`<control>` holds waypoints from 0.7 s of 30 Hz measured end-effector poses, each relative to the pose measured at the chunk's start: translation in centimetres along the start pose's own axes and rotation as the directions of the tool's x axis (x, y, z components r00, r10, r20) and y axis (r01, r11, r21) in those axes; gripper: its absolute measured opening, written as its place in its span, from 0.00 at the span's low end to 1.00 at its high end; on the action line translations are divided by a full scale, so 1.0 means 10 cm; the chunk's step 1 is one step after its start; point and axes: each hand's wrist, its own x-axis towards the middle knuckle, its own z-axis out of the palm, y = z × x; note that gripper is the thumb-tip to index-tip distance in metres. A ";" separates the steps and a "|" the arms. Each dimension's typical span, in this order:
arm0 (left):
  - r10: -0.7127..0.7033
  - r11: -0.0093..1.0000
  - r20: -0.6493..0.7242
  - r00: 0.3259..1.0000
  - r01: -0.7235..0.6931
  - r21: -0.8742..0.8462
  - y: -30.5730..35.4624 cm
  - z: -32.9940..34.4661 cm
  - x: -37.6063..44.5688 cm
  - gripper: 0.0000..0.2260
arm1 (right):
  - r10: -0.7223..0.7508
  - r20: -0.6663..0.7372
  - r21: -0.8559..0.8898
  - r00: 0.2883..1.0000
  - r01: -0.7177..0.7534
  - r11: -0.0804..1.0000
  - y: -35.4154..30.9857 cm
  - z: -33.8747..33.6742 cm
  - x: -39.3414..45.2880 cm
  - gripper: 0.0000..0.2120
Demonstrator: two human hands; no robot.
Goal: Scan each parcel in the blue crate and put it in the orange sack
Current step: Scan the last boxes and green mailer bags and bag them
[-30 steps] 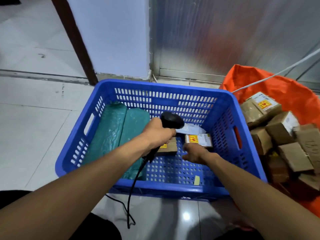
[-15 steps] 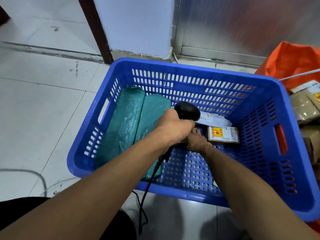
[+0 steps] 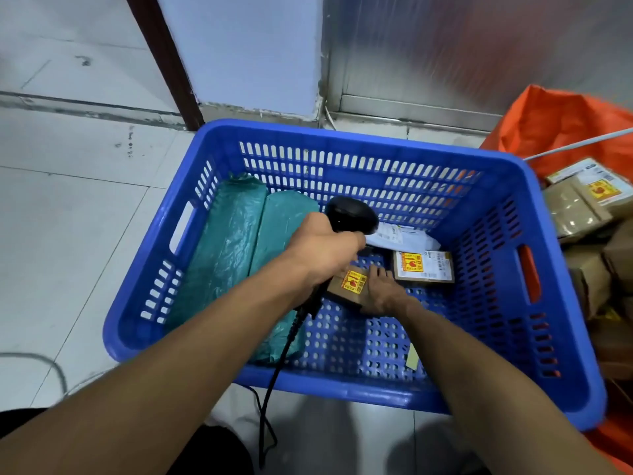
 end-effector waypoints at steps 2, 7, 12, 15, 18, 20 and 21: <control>0.004 1.000 -0.011 1.000 -0.004 0.000 0.04 -0.02 -0.04 0.07 | -0.003 -0.001 0.042 1.000 0.003 0.999 0.07 -0.08 -0.11 0.56; 0.051 0.999 -0.016 0.999 -0.051 0.001 0.14 -0.03 -0.13 0.07 | -0.033 -0.053 0.103 0.998 0.038 0.994 0.24 -0.27 -0.36 0.48; 0.089 0.995 0.013 0.996 -0.089 0.042 0.21 -0.01 -0.25 0.06 | -0.064 -0.115 0.106 0.991 0.076 0.991 0.33 -0.48 -0.60 0.47; 0.115 0.992 0.047 0.992 -0.118 0.051 0.27 0.02 -0.34 0.04 | -0.053 -0.151 0.096 0.987 0.068 0.993 0.37 -0.60 -0.73 0.39; 0.149 0.987 0.077 0.986 -0.153 0.056 0.33 0.02 -0.43 0.04 | -0.039 -0.173 0.104 0.984 0.058 0.993 0.39 -0.72 -0.86 0.38; 0.158 0.985 0.094 0.983 -0.163 0.056 0.37 0.02 -0.48 0.05 | -0.037 -0.197 0.105 0.980 0.059 0.993 0.41 -0.79 -0.96 0.37; 0.164 0.984 0.099 0.981 -0.171 0.056 0.38 0.02 -0.50 0.05 | -0.038 -0.212 0.102 0.977 0.061 0.993 0.43 -0.82 -1.02 0.37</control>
